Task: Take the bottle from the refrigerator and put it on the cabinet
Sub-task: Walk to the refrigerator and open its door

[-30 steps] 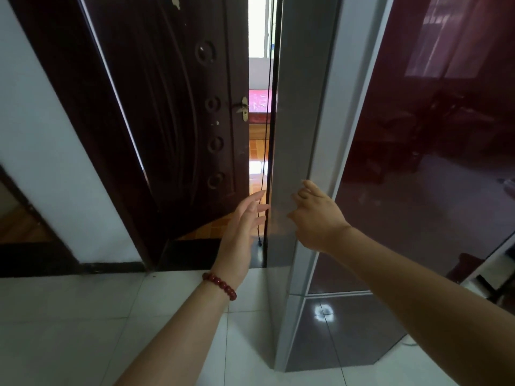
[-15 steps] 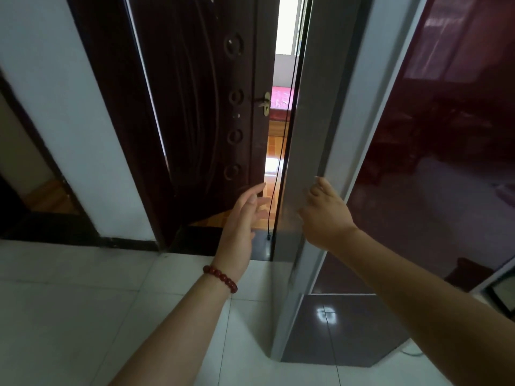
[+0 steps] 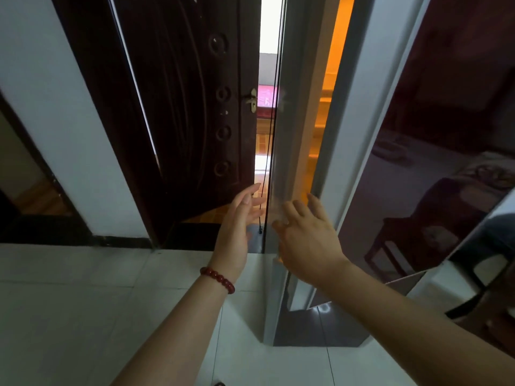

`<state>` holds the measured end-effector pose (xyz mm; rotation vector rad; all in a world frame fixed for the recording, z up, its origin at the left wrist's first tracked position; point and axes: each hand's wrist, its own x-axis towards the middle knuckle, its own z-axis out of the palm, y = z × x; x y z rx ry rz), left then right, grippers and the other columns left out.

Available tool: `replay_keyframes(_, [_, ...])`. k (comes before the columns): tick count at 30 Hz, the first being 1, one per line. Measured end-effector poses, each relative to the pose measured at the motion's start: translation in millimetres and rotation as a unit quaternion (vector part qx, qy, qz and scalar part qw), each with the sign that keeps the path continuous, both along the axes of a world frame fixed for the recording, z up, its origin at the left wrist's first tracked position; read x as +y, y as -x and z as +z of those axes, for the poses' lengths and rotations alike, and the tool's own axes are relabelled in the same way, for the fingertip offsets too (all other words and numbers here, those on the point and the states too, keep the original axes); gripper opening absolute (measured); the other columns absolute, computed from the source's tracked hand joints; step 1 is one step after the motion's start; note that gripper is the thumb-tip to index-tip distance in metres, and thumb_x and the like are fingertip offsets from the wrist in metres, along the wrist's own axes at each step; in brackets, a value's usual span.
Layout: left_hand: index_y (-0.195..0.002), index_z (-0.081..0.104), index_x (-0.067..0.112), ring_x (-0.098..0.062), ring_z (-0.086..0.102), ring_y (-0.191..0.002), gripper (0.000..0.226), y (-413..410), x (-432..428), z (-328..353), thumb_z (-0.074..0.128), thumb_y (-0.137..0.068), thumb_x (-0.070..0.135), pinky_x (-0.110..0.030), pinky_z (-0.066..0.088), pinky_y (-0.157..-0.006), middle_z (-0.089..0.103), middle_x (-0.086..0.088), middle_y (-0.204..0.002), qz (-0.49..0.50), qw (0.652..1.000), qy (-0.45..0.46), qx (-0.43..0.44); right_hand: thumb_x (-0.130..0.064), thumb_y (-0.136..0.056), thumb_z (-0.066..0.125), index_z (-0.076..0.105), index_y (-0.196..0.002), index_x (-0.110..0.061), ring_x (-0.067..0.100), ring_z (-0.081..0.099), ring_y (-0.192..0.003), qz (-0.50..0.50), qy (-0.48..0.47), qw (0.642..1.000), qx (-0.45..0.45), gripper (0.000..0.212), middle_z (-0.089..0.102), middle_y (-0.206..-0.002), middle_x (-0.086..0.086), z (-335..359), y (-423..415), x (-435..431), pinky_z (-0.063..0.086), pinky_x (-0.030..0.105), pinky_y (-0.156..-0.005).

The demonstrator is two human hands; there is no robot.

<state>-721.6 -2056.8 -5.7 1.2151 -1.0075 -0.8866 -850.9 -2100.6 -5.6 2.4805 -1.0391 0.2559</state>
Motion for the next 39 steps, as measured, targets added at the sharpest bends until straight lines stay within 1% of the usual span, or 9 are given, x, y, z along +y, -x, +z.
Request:
replay_keyframes(4, [-0.118,0.049,0.048,0.003,0.054,-0.107,0.039,-1.9,12.9,-4.9,0.029,-0.087,0.056,-0.024,0.036,-0.080,0.057,0.021,-0.116,0.001,1.000,-0.014,-0.004,-0.032,-0.078,0.064,0.063,-0.116,-0.021,0.032,0.043,-0.128,0.012,-0.032,0.999,-0.015,0.040,0.053,-0.132,0.010,-4.8,-4.5,14.2,0.006,0.051,-0.111])
replay_keyframes(11, [-0.111,0.051,0.053,0.002,0.053,-0.109,0.040,-12.0,10.0,-0.2,0.030,-0.078,0.060,-0.032,0.036,-0.084,0.058,0.021,-0.114,0.000,0.999,-0.029,0.012,-0.030,-0.079,0.064,0.048,-0.130,-0.025,0.030,0.036,-0.132,0.010,-0.113,0.987,-0.117,0.053,0.045,-0.138,0.006,-8.0,-11.8,7.0,0.024,0.054,-0.110])
replay_keyframes(15, [-0.110,0.049,0.054,0.000,0.051,-0.111,0.040,-26.3,2.0,2.4,0.029,-0.077,0.061,-0.034,0.033,-0.087,0.056,0.020,-0.117,-0.003,0.999,-0.036,0.003,-0.027,-0.076,0.069,0.052,-0.124,-0.026,0.030,0.045,-0.126,0.004,-0.124,0.978,-0.168,0.051,0.053,-0.130,0.006,-9.2,-28.8,-7.5,0.033,0.052,-0.104])
replay_keyframes(20, [-0.116,0.050,0.050,0.002,0.052,-0.109,0.044,-48.2,-14.7,5.7,0.027,-0.079,0.060,-0.032,0.035,-0.086,0.057,0.021,-0.116,-0.010,0.999,-0.040,-0.002,-0.029,-0.082,0.061,0.051,-0.127,-0.028,0.026,0.044,-0.125,-0.004,-0.137,0.970,-0.200,0.046,0.050,-0.133,0.002,-9.4,-48.3,-34.5,0.035,0.041,-0.102])
replay_keyframes(24, [-0.114,0.050,0.051,0.003,0.051,-0.111,0.042,-58.0,-31.6,10.1,0.027,-0.080,0.059,-0.025,0.035,-0.080,0.056,0.021,-0.118,-0.027,0.999,-0.034,-0.012,-0.033,-0.088,0.052,0.049,-0.131,-0.027,0.024,0.044,-0.126,-0.019,-0.178,0.961,-0.212,0.043,0.049,-0.137,0.005,-8.9,-53.8,-55.7,0.038,0.042,-0.104])
replay_keyframes(28, [-0.122,0.048,0.044,0.005,0.052,-0.107,0.048,-65.2,-50.9,9.6,0.027,-0.081,0.058,-0.022,0.036,-0.077,0.055,0.016,-0.121,-0.045,0.998,-0.030,-0.018,-0.030,-0.086,0.057,0.053,-0.127,-0.026,0.023,0.044,-0.127,-0.059,-0.180,0.951,-0.244,0.041,0.049,-0.137,0.005,-9.5,-54.1,-66.1,0.038,0.043,-0.103])
replay_keyframes(32, [-0.123,0.048,0.042,0.009,0.056,-0.099,0.040,-67.7,-66.5,6.1,0.031,-0.089,0.055,-0.013,0.039,-0.072,0.057,0.017,-0.117,-0.068,0.997,-0.029,-0.015,-0.028,-0.086,0.060,0.053,-0.127,-0.026,0.023,0.040,-0.130,-0.093,-0.178,0.949,-0.245,0.042,0.046,-0.140,0.004,-12.0,-55.2,-68.8,0.035,0.038,-0.107])
replay_keyframes(35, [-0.112,0.051,0.053,0.011,0.056,-0.100,0.036,-66.9,-76.1,1.9,0.031,-0.083,0.059,-0.019,0.038,-0.075,0.060,0.021,-0.113,-0.082,0.996,-0.026,-0.014,-0.026,-0.084,0.061,0.059,-0.123,-0.024,0.024,0.046,-0.125,-0.101,-0.168,0.944,-0.264,0.039,0.052,-0.135,0.006,-14.8,-55.9,-71.1,0.032,0.031,-0.103])
replay_keyframes(39, [-0.106,0.052,0.061,0.012,0.054,-0.101,0.033,-66.0,-84.4,-5.0,0.033,-0.080,0.065,-0.029,0.036,-0.082,0.060,0.028,-0.110,-0.089,0.995,-0.033,-0.012,-0.032,-0.085,0.058,0.052,-0.128,-0.029,0.022,0.040,-0.129,-0.123,-0.179,0.949,-0.229,0.043,0.044,-0.141,0.003,-19.8,-52.4,-73.3,0.030,0.036,-0.106])
